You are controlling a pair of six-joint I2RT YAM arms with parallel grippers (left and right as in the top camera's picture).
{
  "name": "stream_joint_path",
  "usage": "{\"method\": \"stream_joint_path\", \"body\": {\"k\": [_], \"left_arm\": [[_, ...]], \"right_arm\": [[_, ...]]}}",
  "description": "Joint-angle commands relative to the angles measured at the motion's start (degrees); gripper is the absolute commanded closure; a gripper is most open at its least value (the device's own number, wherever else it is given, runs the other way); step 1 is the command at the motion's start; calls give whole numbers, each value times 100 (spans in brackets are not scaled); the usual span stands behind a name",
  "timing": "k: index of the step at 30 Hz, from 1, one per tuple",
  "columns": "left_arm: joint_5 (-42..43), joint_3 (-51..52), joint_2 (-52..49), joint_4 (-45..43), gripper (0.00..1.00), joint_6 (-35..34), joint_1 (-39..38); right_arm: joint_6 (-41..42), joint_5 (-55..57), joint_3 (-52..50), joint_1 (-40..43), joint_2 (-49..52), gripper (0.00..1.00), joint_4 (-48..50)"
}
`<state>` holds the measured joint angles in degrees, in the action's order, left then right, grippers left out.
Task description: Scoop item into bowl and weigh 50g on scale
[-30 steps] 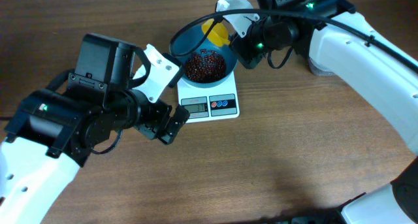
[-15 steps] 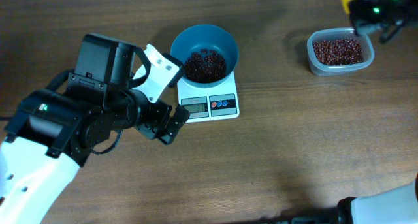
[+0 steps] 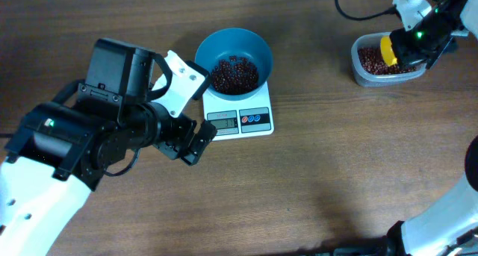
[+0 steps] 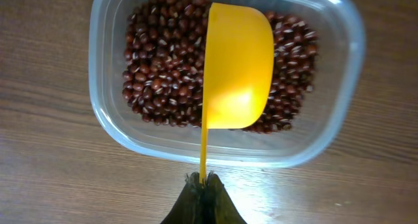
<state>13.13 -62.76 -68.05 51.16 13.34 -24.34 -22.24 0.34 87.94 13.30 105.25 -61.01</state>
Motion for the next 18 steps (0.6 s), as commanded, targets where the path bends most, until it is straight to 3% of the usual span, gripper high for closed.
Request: {"method": "stream_joint_path", "body": {"k": [1,8,16,18], "left_arm": [[63,-94,-13,-7,1,90,11],[63,-94,-13,-7,1,90,11],[63,-94,-13,-7,1,87,11],[63,-94,-13,-7,1,90,11]], "right_arm": [[61,-192,44,-15,179,96,-94],[61,-1300,44,-15,195,96,-332],[66,-1311,46,20,195,96,-328],[387,-1379,46,173,195,96,-328]]}}
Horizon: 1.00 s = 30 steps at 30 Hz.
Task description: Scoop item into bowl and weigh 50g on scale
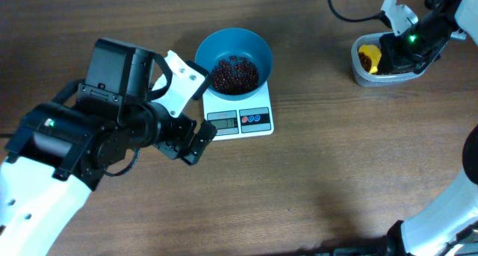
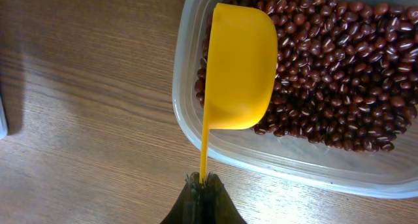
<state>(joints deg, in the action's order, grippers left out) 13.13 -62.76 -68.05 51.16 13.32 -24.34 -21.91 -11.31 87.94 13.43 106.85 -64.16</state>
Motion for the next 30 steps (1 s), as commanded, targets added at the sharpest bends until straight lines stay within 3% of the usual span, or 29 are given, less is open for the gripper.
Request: {"method": "stream_joint_path", "body": {"k": [1,7,15,24,30], "left_arm": [[63,-94,-13,-7,1,92,11],[63,-94,-13,-7,1,92,11],[63,-94,-13,-7,1,92,11],[63,-94,-13,-7,1,90,11],[63,-94,-13,-7,1,92,11]], "right_arm": [[533,-227,46,269,35,96,-15],[745,-1921,44,1239,35,96,-17],[745,-2474,46,1779,35,96,-271],[745,-4627,48,1692,35,96,-361],[750,-4903,55,743,33,96,-356]]}}
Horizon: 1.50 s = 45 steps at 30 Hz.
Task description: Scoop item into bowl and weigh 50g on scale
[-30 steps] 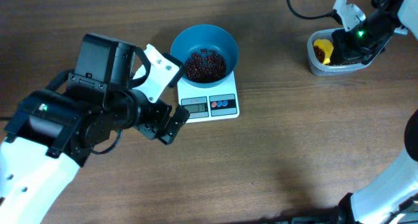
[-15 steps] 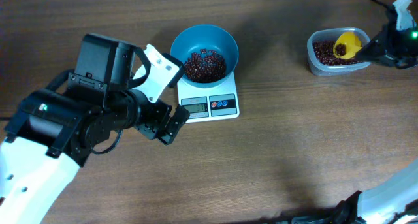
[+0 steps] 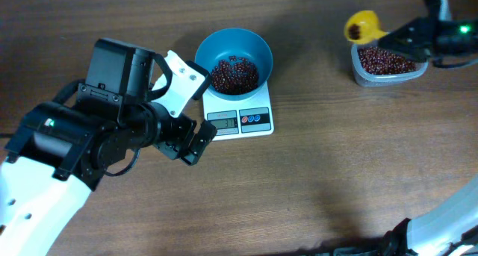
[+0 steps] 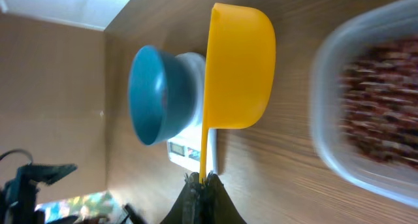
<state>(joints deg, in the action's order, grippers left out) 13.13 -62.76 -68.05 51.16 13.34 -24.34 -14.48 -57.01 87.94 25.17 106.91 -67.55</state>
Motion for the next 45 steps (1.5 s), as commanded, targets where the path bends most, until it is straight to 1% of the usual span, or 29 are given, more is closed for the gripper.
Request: {"method": "stream_joint_path", "body": {"k": [1,3,7,9,13,15,17,24,27,29,32,35,39,45], "left_arm": [[63,-94,-13,-7,1,90,11],[63,-94,-13,-7,1,87,11],[63,-94,-13,-7,1,90,11],[63,-94,-13,-7,1,90,11],[63,-94,-13,-7,1,90,11],[63,-94,-13,-7,1,90,11],[63,-94,-13,-7,1,90,11],[63,-94,-13,-7,1,87,11],[63,-94,-13,-9,1,90,11],[63,-94,-13,-7,1,87,11],[63,-94,-13,-7,1,90,11],[63,-94,-13,-7,1,90,11],[63,-94,-13,-7,1,90,11],[63,-94,-13,-7,1,90,11]], "right_arm": [[26,-463,55,-603,24,96,-17],[24,-767,92,-1108,22,96,28],[20,-748,402,-1801,22,96,345],[17,-380,577,-2135,22,96,787],[-28,393,605,-2653,22,96,1451],[-505,745,605,-2918,22,96,1486],[-522,1314,605,-3095,22,96,1488],[-629,2159,605,-3467,0,96,1425],[-660,2712,605,-3661,-127,96,1346],[-826,2806,605,-3762,-223,96,1314],[-822,3377,605,-3926,-321,96,1290],[-826,3613,605,-4183,-442,96,1290],[-933,4830,605,-4568,-564,96,1248],[-929,4868,605,-4579,-586,96,1235]]}}
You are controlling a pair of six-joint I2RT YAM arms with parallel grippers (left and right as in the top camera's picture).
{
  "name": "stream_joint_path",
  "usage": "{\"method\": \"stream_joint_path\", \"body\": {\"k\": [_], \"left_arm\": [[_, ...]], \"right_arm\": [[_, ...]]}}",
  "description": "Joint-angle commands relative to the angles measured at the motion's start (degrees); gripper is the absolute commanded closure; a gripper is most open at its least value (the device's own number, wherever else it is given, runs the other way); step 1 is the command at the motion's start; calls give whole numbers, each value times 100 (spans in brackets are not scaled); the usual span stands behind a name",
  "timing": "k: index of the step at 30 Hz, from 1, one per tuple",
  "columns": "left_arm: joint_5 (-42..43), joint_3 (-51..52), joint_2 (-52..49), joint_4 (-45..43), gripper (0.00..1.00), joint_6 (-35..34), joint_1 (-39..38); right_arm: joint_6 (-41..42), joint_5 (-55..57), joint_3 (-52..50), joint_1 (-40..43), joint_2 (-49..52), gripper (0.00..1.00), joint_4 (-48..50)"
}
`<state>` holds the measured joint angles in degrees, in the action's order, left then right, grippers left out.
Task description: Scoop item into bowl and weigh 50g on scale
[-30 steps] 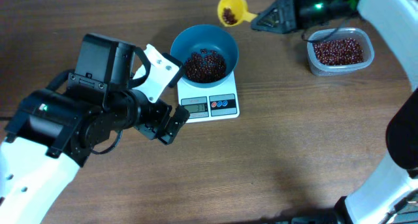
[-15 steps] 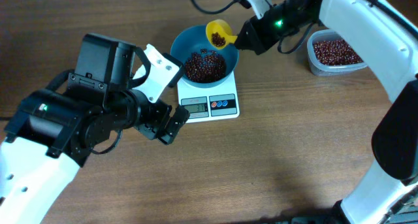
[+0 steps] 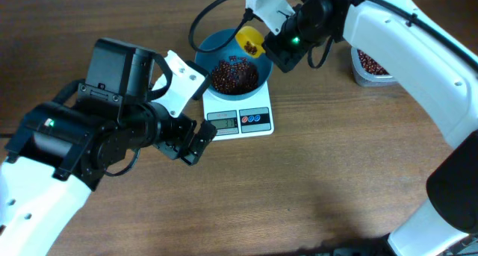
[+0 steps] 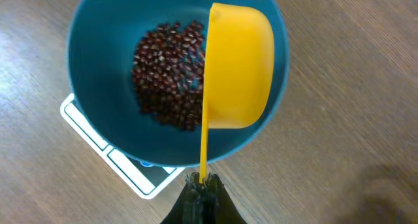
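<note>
A blue bowl [image 3: 216, 41] [image 4: 98, 48] with red beans [image 3: 233, 74] [image 4: 166, 74] in it stands on the white scale [image 3: 240, 120] [image 4: 121, 170]. My right gripper [image 3: 272, 48] [image 4: 202, 182] is shut on the thin handle of the yellow scoop [image 3: 249, 40] [image 4: 238, 67]. The scoop hangs over the bowl's right side, and the overhead view shows a few beans in it. My left gripper [image 3: 193, 141] rests just left of the scale, holding nothing I can see. Its jaw gap is unclear from above.
The clear plastic tub of beans [image 3: 367, 66] sits at the back right, largely hidden behind my right arm. My left arm's bulk covers the table to the left of the scale. The scale's display and buttons face the front.
My right gripper has carried the scoop from the air just left of the bean tub to above the blue bowl's right side. The left arm has not moved.
The scoop first hung over the beans in the tub. Then it was at the tub's left end, low among the beans. Later it was held clear of the tub with beans in it. Now it is over the bowl on the scale.
</note>
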<state>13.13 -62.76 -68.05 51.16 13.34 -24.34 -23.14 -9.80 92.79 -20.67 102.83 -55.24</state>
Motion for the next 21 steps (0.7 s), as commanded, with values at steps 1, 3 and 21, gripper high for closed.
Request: {"method": "stream_joint_path", "body": {"k": [1,3,21], "left_arm": [[63,-94,-13,-7,1,90,11],[63,-94,-13,-7,1,90,11],[63,-94,-13,-7,1,87,11]], "right_arm": [[-63,146,120,4,-184,96,15],[-61,125,120,4,-188,96,17],[-48,-332,120,7,-188,96,264]]}}
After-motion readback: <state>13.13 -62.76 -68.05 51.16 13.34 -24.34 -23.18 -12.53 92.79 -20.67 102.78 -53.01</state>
